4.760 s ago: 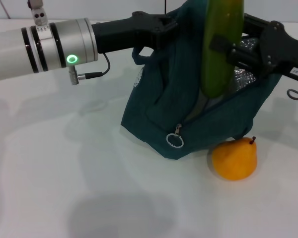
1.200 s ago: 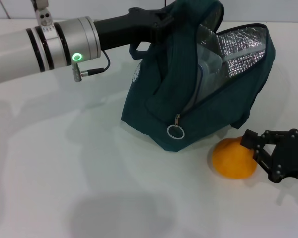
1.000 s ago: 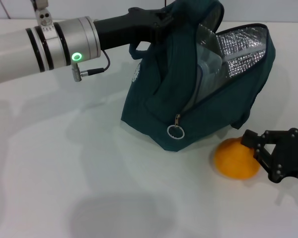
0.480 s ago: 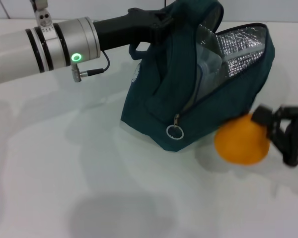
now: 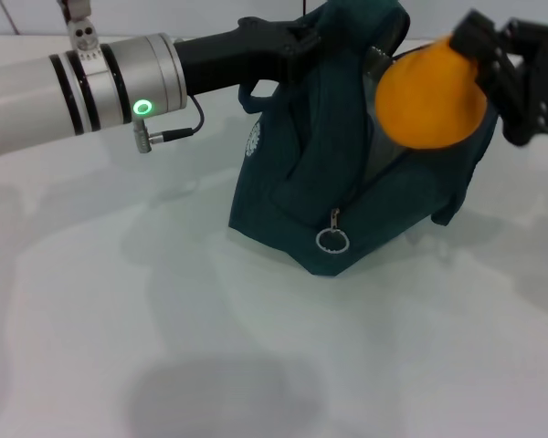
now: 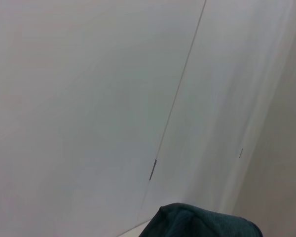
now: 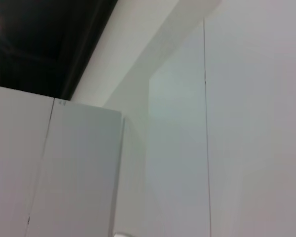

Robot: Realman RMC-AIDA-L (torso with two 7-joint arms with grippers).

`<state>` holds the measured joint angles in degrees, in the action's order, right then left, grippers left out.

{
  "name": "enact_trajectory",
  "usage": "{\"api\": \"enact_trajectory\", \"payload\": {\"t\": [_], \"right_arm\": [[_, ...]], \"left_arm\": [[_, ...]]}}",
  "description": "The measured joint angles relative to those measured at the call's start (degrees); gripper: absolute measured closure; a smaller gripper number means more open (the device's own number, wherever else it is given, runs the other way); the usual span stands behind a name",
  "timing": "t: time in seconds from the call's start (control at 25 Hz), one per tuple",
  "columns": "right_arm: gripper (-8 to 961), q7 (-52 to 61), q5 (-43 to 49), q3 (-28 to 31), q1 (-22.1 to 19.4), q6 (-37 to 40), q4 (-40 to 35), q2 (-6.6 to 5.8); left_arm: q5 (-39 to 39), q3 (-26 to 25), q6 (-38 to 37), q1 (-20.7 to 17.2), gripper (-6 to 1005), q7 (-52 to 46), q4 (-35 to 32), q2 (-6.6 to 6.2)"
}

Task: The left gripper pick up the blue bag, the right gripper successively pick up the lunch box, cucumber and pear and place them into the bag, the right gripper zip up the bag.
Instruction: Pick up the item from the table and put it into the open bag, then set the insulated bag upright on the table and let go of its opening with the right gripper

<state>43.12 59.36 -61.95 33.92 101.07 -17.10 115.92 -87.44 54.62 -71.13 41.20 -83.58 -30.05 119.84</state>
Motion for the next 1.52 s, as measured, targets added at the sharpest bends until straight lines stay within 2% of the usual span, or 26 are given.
{"api": "enact_trajectory", "payload": {"t": [0.12,0.28,0.56,0.8,1.08,1.28,1.4,1.48,1.52], "right_arm": [[884,0.4,-0.4,0.1,1.3,-1.7,-0.1,0.10],[875,0.6,-0.4,-0.6,2.1,-8.2,0.0,0.21],[859,0.1,-0.2,-5.0,1.9,-14.0,0.4,0.31],[846,0.3,-0.3,-11.3,2.0,-18.1,0.3,0.30],[830,1.0,-1.8,-11.6,1.3,-17.6,0.4,0.27],[819,1.6,-7.0,-11.7,0.1,-16.1,0.3,0.27],[705,1.6,-8.3,-11.1,-2.4,-12.6,-0.3,0.02],[629,1.8,-8.3,-10.7,-5.1,-8.9,-1.4,-0.80],[601,2.1,-7.7,-10.8,-7.2,-7.1,-2.6,-1.59]], "left_arm": [[0.0,0.0,0.0,0.0,945,0.0,0.0,-0.05],[0.0,0.0,-0.2,0.1,945,0.0,-0.3,-0.07],[0.0,0.0,-0.2,0.1,945,0.0,-0.5,-0.08],[0.0,0.0,-0.2,0.4,945,0.0,-0.5,-0.12],[-0.1,0.1,-0.3,0.5,945,0.0,-0.3,-0.14],[-0.1,0.1,-0.3,0.6,945,0.0,-0.1,-0.14],[-0.2,0.1,-0.2,0.5,945,0.0,-0.1,-0.14],[-0.2,0.1,-0.1,0.1,945,0.0,-0.1,-0.15],[-0.2,0.1,-0.1,-0.1,945,0.0,-0.1,-0.17]]}}
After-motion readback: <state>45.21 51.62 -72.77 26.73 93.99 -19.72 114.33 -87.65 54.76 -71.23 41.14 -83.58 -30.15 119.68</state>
